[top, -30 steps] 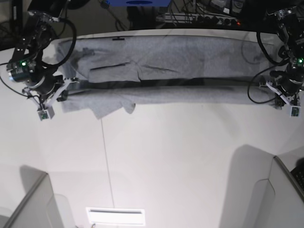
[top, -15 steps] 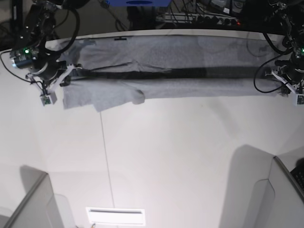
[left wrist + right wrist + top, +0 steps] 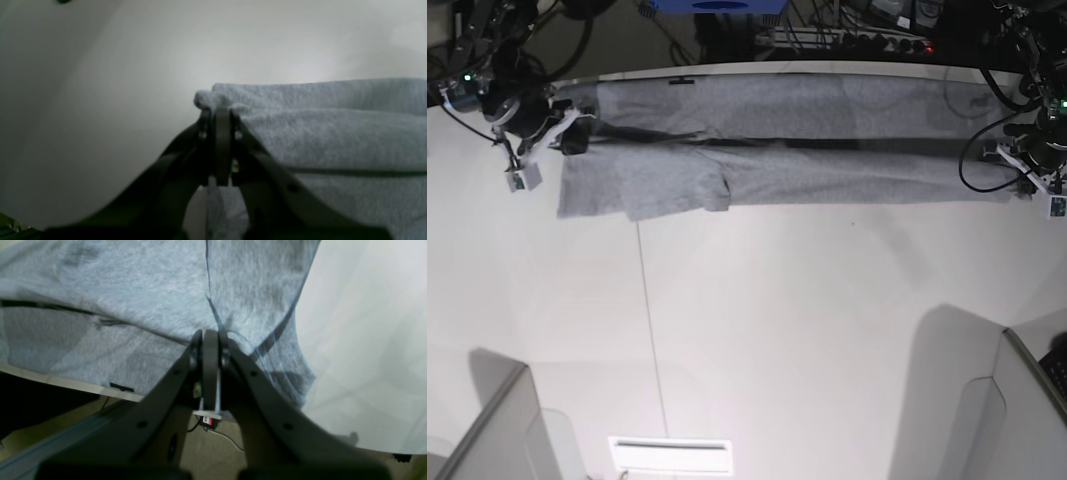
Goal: Fold the T-shirt properly
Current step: 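Lower the hem onto the collar edge and adjust the folded edge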
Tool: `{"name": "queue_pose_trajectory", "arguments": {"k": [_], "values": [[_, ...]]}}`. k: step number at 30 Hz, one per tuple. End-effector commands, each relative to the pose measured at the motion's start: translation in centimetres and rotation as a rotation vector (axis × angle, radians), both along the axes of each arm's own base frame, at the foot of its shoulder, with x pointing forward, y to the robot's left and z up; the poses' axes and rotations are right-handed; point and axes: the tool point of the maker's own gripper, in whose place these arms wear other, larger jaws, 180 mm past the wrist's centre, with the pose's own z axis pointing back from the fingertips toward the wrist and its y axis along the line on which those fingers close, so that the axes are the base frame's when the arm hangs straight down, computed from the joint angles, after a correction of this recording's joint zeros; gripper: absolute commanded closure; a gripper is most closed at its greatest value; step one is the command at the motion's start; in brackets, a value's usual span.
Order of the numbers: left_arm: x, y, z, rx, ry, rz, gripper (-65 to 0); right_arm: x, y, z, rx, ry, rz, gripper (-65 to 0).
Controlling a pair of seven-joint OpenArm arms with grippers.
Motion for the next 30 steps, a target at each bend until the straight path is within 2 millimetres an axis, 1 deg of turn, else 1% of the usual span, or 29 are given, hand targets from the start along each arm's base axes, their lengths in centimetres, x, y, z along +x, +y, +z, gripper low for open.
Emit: {"name": "queue_pose_trajectory", "arguments": {"k": [1, 3, 7, 9, 13, 15, 16, 18, 22, 27, 30], "values": [[0.5, 0.5, 1.3, 0.035, -0.029, -0.012, 0.0, 0.6, -0.2, 0.9, -0.005, -0.042, 0.003, 0.0], [0.0, 0.4, 0.9, 0.035, -0.012, -0.016, 0.0, 0.4, -0.2, 0.8, -0.005, -0.037, 0.003, 0.0], [-0.4, 0.5, 0.5, 0.032, 0.003, -0.014, 0.0, -0.5, -0.2, 0.3, -0.006, -0.011, 0.002, 0.0], [-1.0, 0.5, 0.1, 0.031, 0.022, -0.013, 0.0, -0.9, -0.3, 0.2, -0.009, -0.010, -0.003, 0.0], [-1.6, 0.5, -0.3, 0.031, 0.042, -0.014, 0.0, -1.2, -0.4, 0.0, -0.009, -0.010, -0.009, 0.0], [-1.8, 0.5, -0.5, 0.030, 0.050, -0.014, 0.0, -1.3, -0.1, -0.1, -0.006, -0.007, -0.002, 0.0], [-2.3, 0.5, -0.8, 0.030, 0.064, -0.014, 0.0, -1.3, -0.2, -0.2, -0.005, -0.004, -0.003, 0.0], [-2.6, 0.5, -1.0, 0.029, 0.073, -0.014, 0.0, -1.3, -0.2, -0.2, -0.004, -0.003, -0.004, 0.0], [-2.8, 0.5, -1.1, 0.029, 0.079, -0.014, 0.0, -1.4, -0.3, -0.2, -0.007, -0.001, -0.010, 0.0], [-3.4, 0.5, -1.4, 0.029, 0.098, -0.014, 0.0, -1.9, -1.6, -1.1, -0.095, 0.037, -0.018, 0.0], [-3.6, 0.5, -1.6, 0.027, 0.103, -0.012, 0.0, -2.1, -1.9, -1.3, -0.118, 0.046, -0.021, 0.0]]}}
